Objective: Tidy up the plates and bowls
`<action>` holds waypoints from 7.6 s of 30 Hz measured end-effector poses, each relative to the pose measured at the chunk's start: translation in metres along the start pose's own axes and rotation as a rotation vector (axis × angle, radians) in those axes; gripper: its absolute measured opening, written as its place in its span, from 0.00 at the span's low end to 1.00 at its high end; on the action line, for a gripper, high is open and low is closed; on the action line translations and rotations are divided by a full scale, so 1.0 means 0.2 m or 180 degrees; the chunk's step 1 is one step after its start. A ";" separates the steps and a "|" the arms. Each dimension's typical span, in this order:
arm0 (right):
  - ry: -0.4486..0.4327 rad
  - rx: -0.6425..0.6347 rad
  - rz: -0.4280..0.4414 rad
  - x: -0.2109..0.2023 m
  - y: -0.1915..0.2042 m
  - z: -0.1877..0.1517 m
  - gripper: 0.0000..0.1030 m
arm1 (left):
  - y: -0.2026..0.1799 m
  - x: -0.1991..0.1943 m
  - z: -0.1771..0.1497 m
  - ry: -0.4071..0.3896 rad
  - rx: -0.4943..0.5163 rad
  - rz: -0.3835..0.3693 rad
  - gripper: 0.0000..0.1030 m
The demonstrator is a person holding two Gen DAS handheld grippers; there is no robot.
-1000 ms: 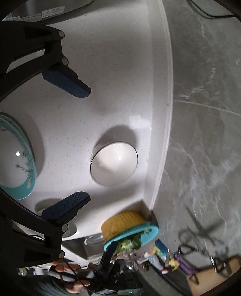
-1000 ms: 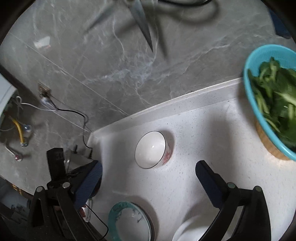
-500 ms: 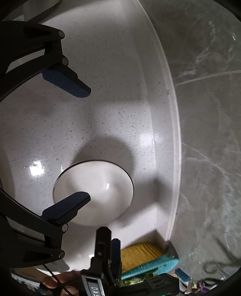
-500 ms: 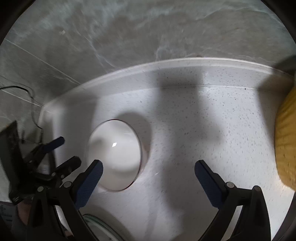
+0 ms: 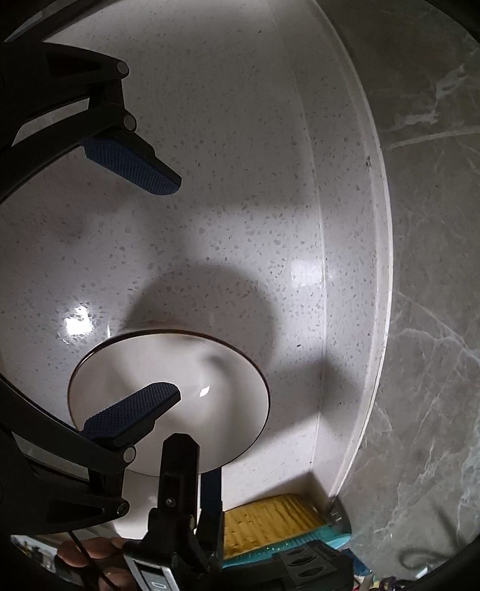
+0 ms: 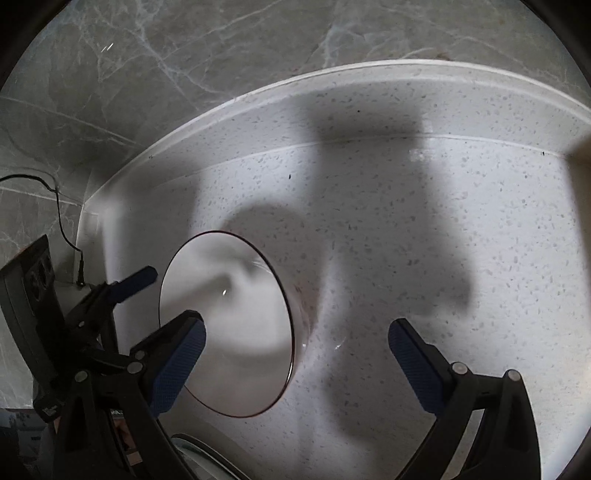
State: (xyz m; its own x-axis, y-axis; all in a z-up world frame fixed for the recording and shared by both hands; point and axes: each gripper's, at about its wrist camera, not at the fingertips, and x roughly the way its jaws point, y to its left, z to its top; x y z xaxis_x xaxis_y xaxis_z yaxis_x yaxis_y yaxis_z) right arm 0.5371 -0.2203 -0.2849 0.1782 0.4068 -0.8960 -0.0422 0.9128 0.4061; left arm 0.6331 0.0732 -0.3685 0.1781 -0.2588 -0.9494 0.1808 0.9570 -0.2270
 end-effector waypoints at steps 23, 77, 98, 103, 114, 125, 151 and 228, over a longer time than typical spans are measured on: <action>0.0112 0.0039 -0.0062 0.08 0.03 0.00 0.12 | -0.12 0.05 -0.02 0.0204 0.0113 -0.0218 0.12; -0.0370 0.0932 0.0003 -0.81 -0.53 -1.20 0.12 | -1.34 -0.59 -0.75 0.0381 0.1188 -0.1101 0.13; -0.0150 0.1121 -0.0051 -0.64 -0.73 -1.34 0.10 | -1.46 -0.33 -0.93 0.0263 0.1324 -0.0776 0.16; -0.0106 0.1033 -0.0148 -0.64 -0.73 -1.31 0.10 | -1.41 -0.38 -0.91 0.0061 0.1164 -0.0854 0.24; -0.0045 0.0858 -0.0461 -0.63 -0.68 -1.25 0.09 | -1.25 -0.49 -0.81 -0.0243 0.0853 -0.0903 0.69; -0.0016 0.0509 -0.0954 -0.59 -0.53 -1.22 0.29 | -1.15 -0.52 -0.81 -0.0208 0.0714 -0.0945 0.69; -0.0181 -0.0086 -0.1755 -0.58 -0.30 -1.27 0.65 | -1.11 -0.51 -0.86 -0.0106 0.0457 -0.0929 0.69; -0.0983 0.0715 0.0302 -0.60 -0.91 -1.56 0.16 | -1.34 0.03 -0.91 0.0703 0.1067 -0.0809 0.25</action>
State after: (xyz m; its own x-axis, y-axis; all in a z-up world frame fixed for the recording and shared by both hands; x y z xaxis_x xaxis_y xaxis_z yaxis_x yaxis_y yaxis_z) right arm 0.2169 -0.4246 -0.3064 0.4726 0.4282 -0.7702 0.1375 0.8275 0.5444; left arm 0.4090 -0.1601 -0.3525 -0.1155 -0.4104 -0.9046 0.5007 0.7624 -0.4098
